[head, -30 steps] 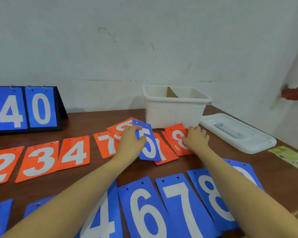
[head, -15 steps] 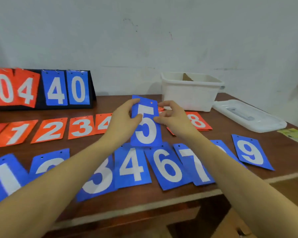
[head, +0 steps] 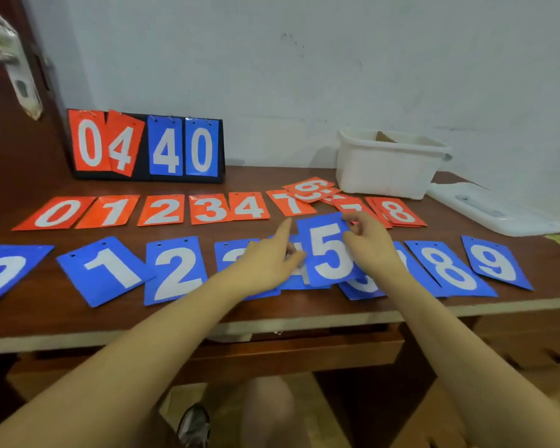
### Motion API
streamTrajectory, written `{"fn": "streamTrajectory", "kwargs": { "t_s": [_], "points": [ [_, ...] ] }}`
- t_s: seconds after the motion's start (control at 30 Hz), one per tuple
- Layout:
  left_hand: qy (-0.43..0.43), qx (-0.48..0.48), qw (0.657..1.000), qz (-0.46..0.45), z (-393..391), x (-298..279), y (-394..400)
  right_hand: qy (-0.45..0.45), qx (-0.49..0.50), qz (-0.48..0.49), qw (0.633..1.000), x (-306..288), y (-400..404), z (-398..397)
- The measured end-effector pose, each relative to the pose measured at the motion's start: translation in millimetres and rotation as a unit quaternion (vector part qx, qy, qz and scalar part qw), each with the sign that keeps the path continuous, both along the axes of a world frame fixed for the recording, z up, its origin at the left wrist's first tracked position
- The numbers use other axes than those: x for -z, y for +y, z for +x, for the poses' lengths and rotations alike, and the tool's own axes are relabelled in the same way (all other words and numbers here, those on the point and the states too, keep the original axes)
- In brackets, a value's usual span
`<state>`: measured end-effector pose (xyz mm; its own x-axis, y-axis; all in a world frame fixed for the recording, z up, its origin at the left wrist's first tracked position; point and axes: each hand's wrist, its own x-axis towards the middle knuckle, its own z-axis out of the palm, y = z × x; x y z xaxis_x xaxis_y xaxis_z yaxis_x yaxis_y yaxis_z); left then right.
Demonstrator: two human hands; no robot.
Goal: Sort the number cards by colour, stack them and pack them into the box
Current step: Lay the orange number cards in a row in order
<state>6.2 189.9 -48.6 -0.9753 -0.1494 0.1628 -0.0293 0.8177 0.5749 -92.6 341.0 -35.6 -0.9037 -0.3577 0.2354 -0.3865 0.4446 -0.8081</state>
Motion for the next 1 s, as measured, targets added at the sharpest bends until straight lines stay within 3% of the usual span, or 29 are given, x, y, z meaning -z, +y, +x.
{"fn": "streamTrajectory", "kwargs": {
  "t_s": [0.07, 0.13, 0.4, 0.53, 0.63, 0.77, 0.9, 1.0],
  "points": [
    [-0.001, 0.006, 0.994, -0.107, 5, 2, -1, -0.006, 0.014, 0.016, 1.0, 9, 11, -1],
    [-0.002, -0.002, 0.99, -0.138, 11, -1, -7, 0.006, 0.027, 0.036, 0.999, 15, 20, -1],
    [-0.023, -0.004, 0.991, -0.133, 20, 1, -14, 0.02, 0.036, 0.08, 0.996, 9, 43, -12],
    [0.055, -0.016, 0.986, -0.157, 9, 2, -3, 0.0, 0.019, -0.014, 1.0, 6, 35, -9],
    [0.045, -0.003, 0.994, -0.098, -2, 2, 8, -0.03, -0.012, -0.043, 0.999, 9, 15, -1],
    [-0.072, -0.007, 0.981, -0.183, -14, 10, 10, 0.048, -0.036, 0.12, 0.991, 19, 11, 4],
    [-0.058, 0.004, 0.982, -0.182, -17, 10, 14, 0.169, 0.004, 0.264, 0.95, 15, 39, -14],
    [-0.027, 0.002, 0.985, -0.17, -24, 9, 25, 0.111, 0.001, 0.409, 0.906, 17, 62, -32]
  ]
}}
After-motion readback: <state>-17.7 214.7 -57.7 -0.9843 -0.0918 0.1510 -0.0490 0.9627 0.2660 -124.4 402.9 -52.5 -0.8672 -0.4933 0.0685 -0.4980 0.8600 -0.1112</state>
